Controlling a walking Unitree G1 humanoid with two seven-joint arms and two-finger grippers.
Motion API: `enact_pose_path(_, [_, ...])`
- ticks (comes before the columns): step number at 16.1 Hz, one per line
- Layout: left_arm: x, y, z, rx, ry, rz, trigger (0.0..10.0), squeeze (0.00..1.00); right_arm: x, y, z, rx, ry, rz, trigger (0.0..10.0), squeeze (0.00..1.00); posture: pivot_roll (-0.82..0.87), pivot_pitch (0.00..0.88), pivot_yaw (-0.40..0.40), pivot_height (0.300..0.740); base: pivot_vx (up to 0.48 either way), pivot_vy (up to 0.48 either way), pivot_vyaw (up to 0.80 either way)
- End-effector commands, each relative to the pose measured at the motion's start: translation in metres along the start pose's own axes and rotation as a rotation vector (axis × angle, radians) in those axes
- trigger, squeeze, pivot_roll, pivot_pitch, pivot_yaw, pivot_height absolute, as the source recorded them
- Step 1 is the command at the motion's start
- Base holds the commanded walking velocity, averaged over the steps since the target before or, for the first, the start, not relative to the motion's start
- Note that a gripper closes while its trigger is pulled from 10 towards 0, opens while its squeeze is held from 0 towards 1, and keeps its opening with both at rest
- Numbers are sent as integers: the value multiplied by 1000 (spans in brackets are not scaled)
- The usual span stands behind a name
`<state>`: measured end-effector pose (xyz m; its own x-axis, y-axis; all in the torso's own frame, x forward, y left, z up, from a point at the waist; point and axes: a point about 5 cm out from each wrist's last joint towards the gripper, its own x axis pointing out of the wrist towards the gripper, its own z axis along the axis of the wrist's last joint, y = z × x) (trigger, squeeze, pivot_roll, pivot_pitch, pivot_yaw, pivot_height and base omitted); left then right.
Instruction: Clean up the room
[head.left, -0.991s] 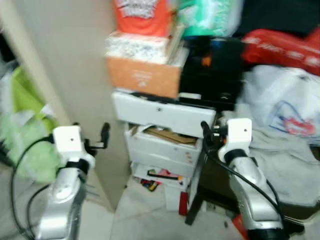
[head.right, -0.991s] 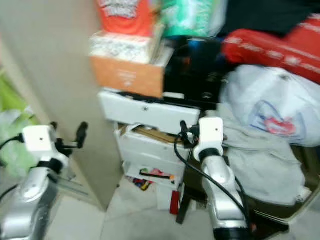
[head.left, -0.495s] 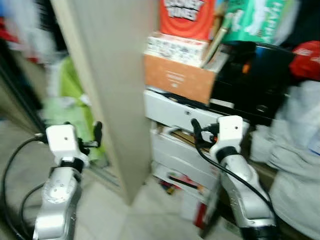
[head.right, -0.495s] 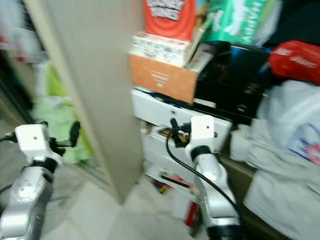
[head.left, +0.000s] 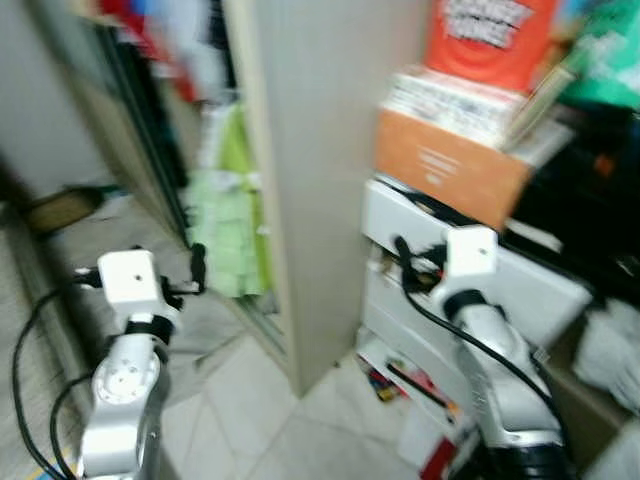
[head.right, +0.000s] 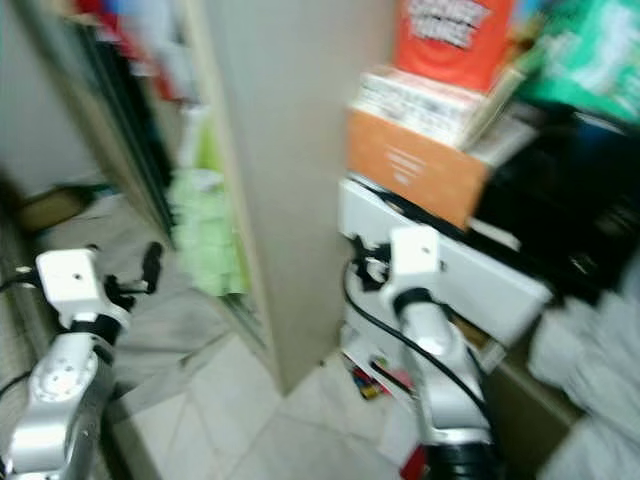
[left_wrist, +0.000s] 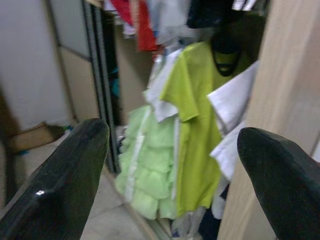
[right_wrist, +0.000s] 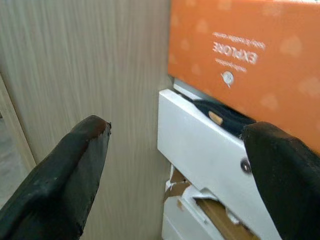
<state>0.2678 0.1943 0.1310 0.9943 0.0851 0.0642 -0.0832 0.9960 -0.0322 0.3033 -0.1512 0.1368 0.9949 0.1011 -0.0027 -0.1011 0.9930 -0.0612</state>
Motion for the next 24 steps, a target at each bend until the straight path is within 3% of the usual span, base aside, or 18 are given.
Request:
enact_pose_path(1, [2,4,2,19,-10,18,10000,0,3,7,4,17,-17,23,10000,0,-65,0,-14,740,0,0,800])
enact_pose_path(24, [8,3,3,15,-28,33,10000,0,9,10,6,27,-32,41,10000,0,-61,0,-19,740,0,0,800])
